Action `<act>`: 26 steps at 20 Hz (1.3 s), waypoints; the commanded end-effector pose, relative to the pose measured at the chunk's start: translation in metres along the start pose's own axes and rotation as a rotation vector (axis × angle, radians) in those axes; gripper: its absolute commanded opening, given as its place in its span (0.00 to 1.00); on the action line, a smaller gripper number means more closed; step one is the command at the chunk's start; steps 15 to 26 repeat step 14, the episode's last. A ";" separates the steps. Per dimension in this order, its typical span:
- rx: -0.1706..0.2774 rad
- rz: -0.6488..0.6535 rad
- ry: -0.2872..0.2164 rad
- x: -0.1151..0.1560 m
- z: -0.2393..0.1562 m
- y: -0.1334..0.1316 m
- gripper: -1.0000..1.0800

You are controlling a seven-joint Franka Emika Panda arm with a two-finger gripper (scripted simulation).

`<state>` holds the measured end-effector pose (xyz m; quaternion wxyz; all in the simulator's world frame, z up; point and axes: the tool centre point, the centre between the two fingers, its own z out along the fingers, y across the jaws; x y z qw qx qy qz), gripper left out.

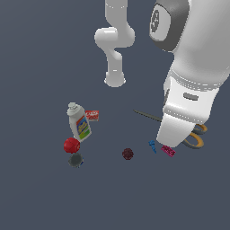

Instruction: Pick up a designated object from a clutter of objects.

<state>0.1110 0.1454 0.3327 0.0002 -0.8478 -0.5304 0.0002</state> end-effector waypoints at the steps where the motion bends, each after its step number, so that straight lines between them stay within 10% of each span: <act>1: 0.000 0.000 0.000 0.005 -0.007 0.005 0.00; 26: -0.001 0.001 0.000 0.016 -0.020 0.015 0.00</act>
